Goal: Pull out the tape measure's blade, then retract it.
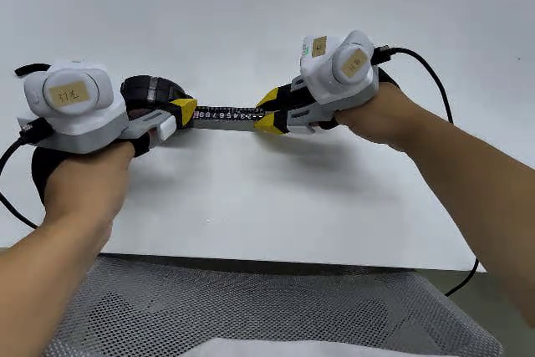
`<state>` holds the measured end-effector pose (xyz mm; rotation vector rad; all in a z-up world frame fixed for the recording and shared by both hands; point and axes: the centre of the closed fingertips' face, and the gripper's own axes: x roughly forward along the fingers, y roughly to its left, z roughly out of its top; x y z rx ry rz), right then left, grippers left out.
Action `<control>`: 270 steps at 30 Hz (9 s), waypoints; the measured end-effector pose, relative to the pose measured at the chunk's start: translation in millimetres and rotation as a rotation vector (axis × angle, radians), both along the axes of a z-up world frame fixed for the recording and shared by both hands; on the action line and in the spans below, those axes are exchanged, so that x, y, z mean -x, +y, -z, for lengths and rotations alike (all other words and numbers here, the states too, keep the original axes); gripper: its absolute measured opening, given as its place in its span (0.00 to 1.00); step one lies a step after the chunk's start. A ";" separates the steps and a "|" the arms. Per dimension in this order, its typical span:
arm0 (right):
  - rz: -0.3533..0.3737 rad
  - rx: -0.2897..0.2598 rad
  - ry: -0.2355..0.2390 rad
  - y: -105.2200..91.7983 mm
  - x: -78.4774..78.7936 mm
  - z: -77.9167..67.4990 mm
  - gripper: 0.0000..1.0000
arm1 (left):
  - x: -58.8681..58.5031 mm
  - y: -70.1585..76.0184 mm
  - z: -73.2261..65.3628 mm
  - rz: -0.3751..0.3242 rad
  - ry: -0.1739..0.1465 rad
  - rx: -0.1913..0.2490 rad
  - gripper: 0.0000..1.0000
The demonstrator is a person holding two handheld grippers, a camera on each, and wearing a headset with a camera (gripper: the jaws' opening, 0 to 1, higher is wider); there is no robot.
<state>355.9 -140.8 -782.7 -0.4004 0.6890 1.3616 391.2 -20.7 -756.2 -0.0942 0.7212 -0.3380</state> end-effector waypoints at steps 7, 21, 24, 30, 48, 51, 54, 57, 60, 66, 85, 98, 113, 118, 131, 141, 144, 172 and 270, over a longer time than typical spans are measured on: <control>-0.006 -0.012 0.003 12.3 -0.6 0.0 0.10 | 0.0 0.3 -0.4 -0.001 0.001 0.005 0.57; -0.007 -0.030 0.005 35.2 -2.6 1.1 0.10 | -0.2 0.8 0.1 -0.001 0.002 0.010 0.57; -0.005 -0.037 0.009 38.7 -3.1 1.4 0.10 | -0.3 0.6 0.0 -0.001 0.002 0.010 0.57; 0.002 -0.049 0.009 48.6 -4.0 2.4 0.10 | -0.5 0.5 0.3 0.000 0.001 0.009 0.57; -0.001 -0.059 0.003 65.8 -7.7 3.8 0.11 | -1.2 0.6 0.8 -0.008 0.000 0.011 0.58; -0.002 -0.060 0.002 68.4 -7.9 3.8 0.11 | -1.1 0.4 0.8 -0.008 0.000 0.011 0.58; -0.001 -0.063 0.002 71.1 -8.1 3.7 0.11 | -1.0 0.3 0.6 -0.009 0.000 0.013 0.58; -0.002 -0.066 -0.001 73.4 -8.1 3.4 0.11 | -0.9 0.3 0.6 -0.009 0.001 0.014 0.58; 0.002 -0.072 0.000 74.2 -8.5 3.2 0.11 | -1.1 0.2 0.6 -0.011 0.000 0.016 0.58; 0.007 -0.079 0.003 76.1 -8.6 2.6 0.11 | -1.3 0.3 0.6 -0.015 -0.001 0.019 0.58; 0.026 -0.085 0.031 76.3 -2.7 2.6 0.23 | -1.1 -0.9 -0.7 -0.023 -0.008 0.026 0.60; 0.041 -0.078 0.034 73.5 -4.1 1.9 0.27 | 0.4 -1.3 -2.1 -0.005 -0.013 0.006 0.61; 0.078 -0.085 0.033 61.7 -3.4 -8.7 0.32 | 3.6 -4.4 -6.5 0.044 -0.029 -0.007 0.65; 0.107 -0.089 0.047 55.1 -0.5 -12.4 0.36 | 6.0 -4.8 -7.5 0.070 -0.037 -0.019 0.67; 0.178 -0.127 0.037 43.9 4.9 -27.6 0.46 | 10.9 -0.9 -15.5 0.111 -0.057 -0.018 0.70; 0.240 -0.127 0.006 22.5 5.4 -37.6 0.53 | 19.5 5.0 -25.4 0.146 -0.089 -0.022 0.74; 0.259 -0.134 0.003 17.0 6.2 -41.0 0.56 | 21.6 7.4 -27.4 0.158 -0.098 -0.032 0.75; 0.376 -0.099 -0.021 -49.4 32.9 -54.4 0.65 | 48.3 21.0 -46.6 0.320 -0.164 -0.045 0.79; 0.508 0.015 -0.016 -149.3 105.6 -70.3 0.95 | 106.1 70.8 -51.1 0.525 -0.057 -0.126 0.91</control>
